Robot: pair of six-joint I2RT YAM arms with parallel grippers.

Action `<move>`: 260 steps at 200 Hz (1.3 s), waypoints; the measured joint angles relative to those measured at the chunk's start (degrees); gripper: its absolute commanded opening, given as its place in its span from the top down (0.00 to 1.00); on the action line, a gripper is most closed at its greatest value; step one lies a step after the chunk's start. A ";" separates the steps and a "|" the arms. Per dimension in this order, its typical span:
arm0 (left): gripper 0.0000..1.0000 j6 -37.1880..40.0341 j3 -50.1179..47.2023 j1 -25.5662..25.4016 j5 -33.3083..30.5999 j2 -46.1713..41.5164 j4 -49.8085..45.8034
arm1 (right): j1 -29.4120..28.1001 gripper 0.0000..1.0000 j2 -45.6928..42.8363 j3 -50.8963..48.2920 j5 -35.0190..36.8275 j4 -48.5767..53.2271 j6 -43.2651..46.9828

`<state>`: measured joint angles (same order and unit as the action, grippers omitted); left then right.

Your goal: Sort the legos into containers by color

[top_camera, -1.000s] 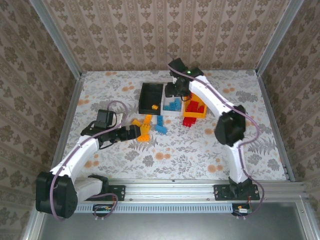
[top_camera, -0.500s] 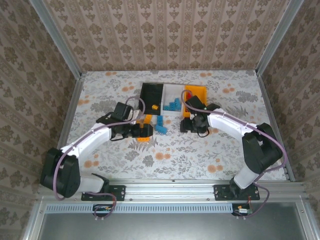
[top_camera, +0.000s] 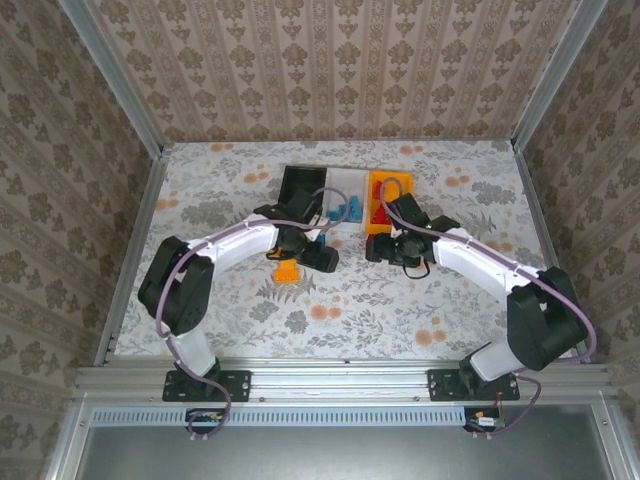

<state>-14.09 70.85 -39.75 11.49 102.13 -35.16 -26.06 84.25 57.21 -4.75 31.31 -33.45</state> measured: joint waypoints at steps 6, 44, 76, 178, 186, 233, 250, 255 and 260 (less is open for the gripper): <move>0.08 0.37 0.66 -0.09 -0.42 1.01 -0.26 | 0.24 0.33 -0.48 -0.39 0.00 -0.07 0.00; 0.07 1.97 4.35 -1.38 -2.69 6.01 -1.84 | 1.84 0.32 -3.02 -2.69 0.00 -0.09 0.00; 0.07 2.67 6.64 -2.08 -3.91 9.01 -2.62 | 2.58 0.32 -5.20 -4.09 0.00 0.00 0.00; 0.34 3.87 7.61 -2.27 -5.31 10.82 -3.45 | 2.67 0.31 -5.51 -4.46 -0.24 -0.09 -1.27; 0.35 3.87 7.61 -2.27 -5.31 10.82 -3.45 | 2.67 0.31 -5.51 -4.46 -0.26 -0.09 -1.33; 0.35 3.30 5.95 -2.27 -3.30 8.72 -3.39 | 2.67 0.31 -5.51 -5.01 -0.26 -1.22 -1.36; 0.35 2.69 5.27 -2.01 -1.38 5.53 -3.74 | 2.67 0.31 -5.49 -5.01 -0.31 -1.70 -1.51; 0.35 2.51 5.27 -1.88 -0.81 4.50 -3.67 | 2.67 0.31 -5.49 -5.01 -0.44 -1.84 -1.53; 0.35 2.29 5.31 -1.73 -0.33 3.39 -3.67 | 2.67 0.31 -5.27 -5.01 -0.52 -2.05 -1.66</move>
<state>-11.79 76.16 -41.47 11.16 105.51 -38.83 -23.40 78.98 52.21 -5.28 29.26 -35.11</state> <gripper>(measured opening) 0.656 0.689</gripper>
